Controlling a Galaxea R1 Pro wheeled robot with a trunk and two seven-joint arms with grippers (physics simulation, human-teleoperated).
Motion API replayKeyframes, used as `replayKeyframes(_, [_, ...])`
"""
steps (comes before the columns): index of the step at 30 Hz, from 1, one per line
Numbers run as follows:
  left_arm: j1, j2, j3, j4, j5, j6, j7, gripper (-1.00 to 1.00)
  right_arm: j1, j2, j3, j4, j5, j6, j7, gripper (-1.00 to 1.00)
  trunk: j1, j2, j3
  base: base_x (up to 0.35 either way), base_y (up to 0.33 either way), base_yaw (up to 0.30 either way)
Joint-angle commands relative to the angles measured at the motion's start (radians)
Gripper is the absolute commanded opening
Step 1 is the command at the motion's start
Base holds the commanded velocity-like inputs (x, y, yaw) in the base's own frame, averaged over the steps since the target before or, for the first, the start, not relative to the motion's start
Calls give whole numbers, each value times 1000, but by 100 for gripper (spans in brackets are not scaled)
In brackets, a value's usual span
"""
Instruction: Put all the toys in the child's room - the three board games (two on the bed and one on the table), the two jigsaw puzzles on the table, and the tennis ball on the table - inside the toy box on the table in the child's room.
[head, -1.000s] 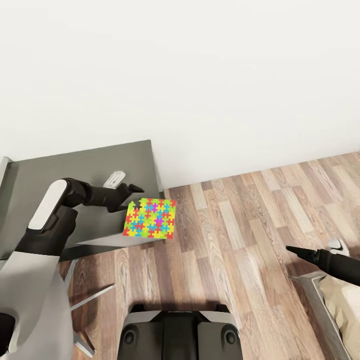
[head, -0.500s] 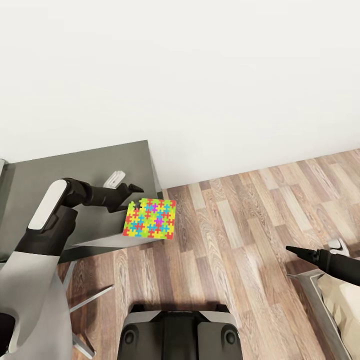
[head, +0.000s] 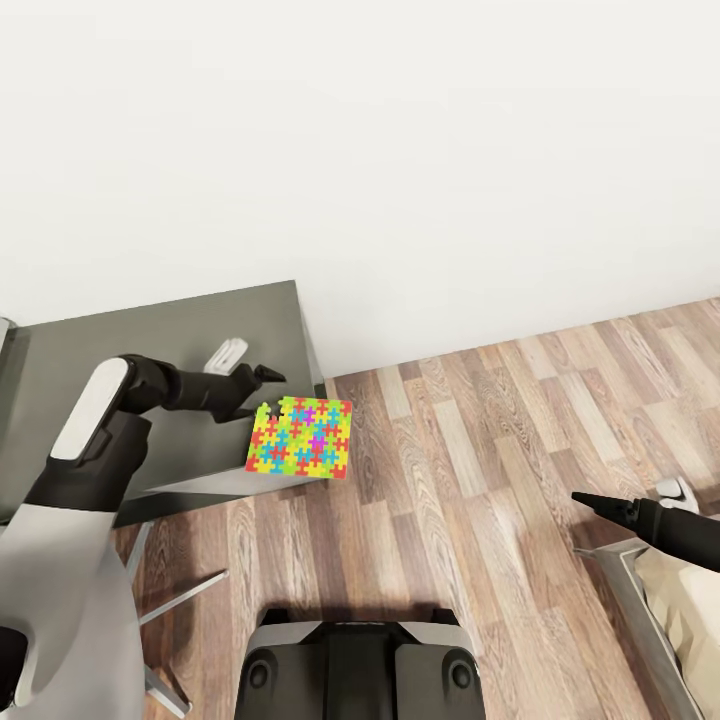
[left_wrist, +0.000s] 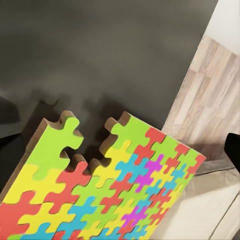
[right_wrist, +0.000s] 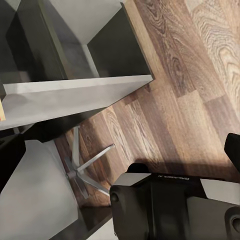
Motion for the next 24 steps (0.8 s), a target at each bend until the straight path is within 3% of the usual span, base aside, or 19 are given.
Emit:
replayKeyframes(1, [0, 3, 1, -11, 10, 0, 10, 100, -1, 1, -1, 0, 9, 3, 10, 100, 1, -2, -1, 0, 0, 0])
replayKeyframes(7, [10, 24, 31, -67, 13, -1, 9, 100, -1, 2, 1, 4, 9, -2, 11, 100, 1, -2, -1, 0, 0, 0])
replayKeyframes(12, [28, 42, 82, -137, 16, 1, 8, 100, -3, 4, 4, 10, 9, -7, 12, 100, 1, -2, -1, 0, 0, 0])
replayKeyframes(24, [52, 62, 142, -225, 18, 2, -25, 100, -11, 43, 11, 16, 12, -26, 13, 100, 1, -2, -1, 0, 0, 0])
